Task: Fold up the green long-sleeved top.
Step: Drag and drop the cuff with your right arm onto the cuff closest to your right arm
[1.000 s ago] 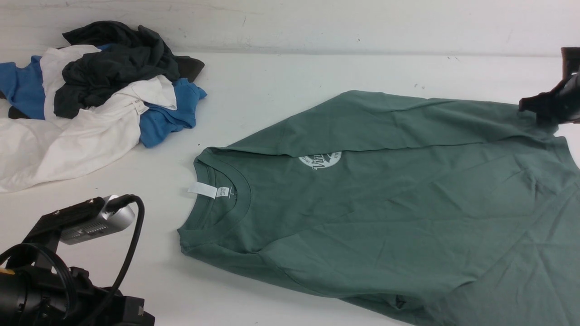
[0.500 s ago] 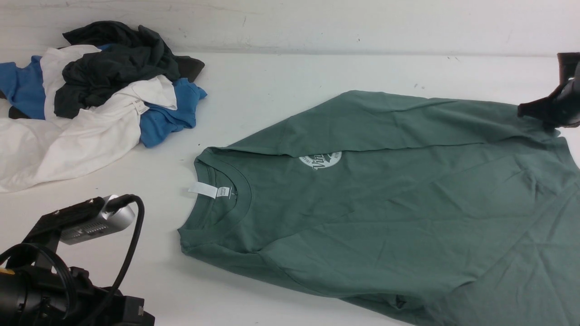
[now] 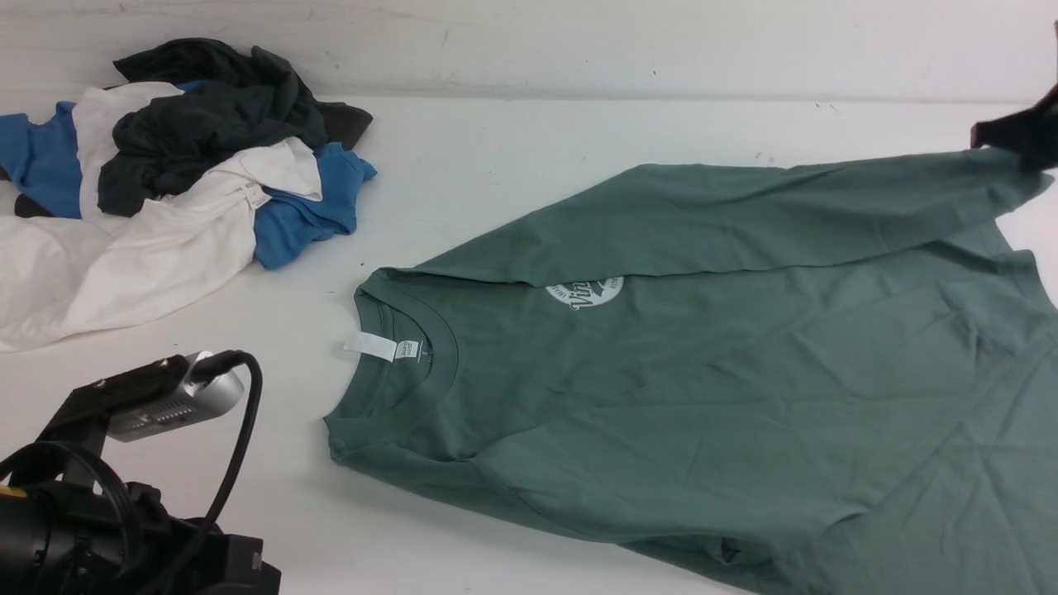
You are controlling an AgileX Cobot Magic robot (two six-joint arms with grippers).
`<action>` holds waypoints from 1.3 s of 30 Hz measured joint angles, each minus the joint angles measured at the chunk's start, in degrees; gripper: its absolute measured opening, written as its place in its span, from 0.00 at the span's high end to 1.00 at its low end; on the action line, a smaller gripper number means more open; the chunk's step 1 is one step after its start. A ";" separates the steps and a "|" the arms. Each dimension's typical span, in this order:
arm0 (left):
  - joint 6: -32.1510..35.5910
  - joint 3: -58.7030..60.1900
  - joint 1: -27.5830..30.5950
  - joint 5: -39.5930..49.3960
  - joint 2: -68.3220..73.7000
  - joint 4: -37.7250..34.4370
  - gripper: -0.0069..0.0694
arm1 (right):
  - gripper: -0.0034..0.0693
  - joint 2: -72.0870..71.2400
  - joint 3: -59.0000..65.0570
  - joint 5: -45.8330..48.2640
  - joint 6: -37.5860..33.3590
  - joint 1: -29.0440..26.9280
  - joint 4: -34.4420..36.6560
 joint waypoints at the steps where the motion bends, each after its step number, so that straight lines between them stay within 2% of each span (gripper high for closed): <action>1: 0.00 0.00 0.00 0.00 0.00 0.00 0.91 | 0.94 -0.34 -1.62 1.71 -0.13 0.33 0.34; 8: 0.00 0.00 0.00 -0.12 0.00 0.00 0.91 | 0.94 -4.60 -7.91 17.93 -1.60 1.51 4.84; 12: 0.00 0.00 0.00 -0.19 0.00 -0.07 0.91 | 0.94 -10.34 -5.38 20.04 -1.93 1.58 4.60; 16: 0.00 0.00 0.00 -0.24 0.00 -0.18 0.91 | 0.94 -18.36 3.92 20.11 -1.57 1.45 4.44; 21: 0.00 0.00 0.00 -0.24 0.00 -0.18 0.91 | 0.94 -32.43 26.76 20.11 2.08 1.24 4.54; 22: 0.00 0.00 0.00 -0.24 0.00 -0.19 0.91 | 0.94 -37.05 34.84 20.07 3.88 1.20 4.61; 30: 0.00 0.00 0.00 -1.01 0.00 -0.24 0.91 | 0.93 -40.85 59.30 18.31 6.50 1.20 4.05; 33: 0.00 0.00 0.00 -2.07 0.00 -0.24 0.91 | 0.89 -39.91 63.44 15.02 6.50 1.20 2.48; 36: 0.00 0.00 0.00 -2.96 0.00 -0.38 0.89 | 0.74 -39.30 64.45 14.05 6.50 1.20 0.70; 37: 0.00 0.00 0.00 -3.02 0.00 -0.43 0.88 | 0.72 -39.30 64.37 14.14 6.50 1.20 0.63; 39: 0.00 -0.38 0.00 -3.23 0.05 -0.82 0.83 | 0.57 -39.30 62.52 16.41 6.50 1.20 0.26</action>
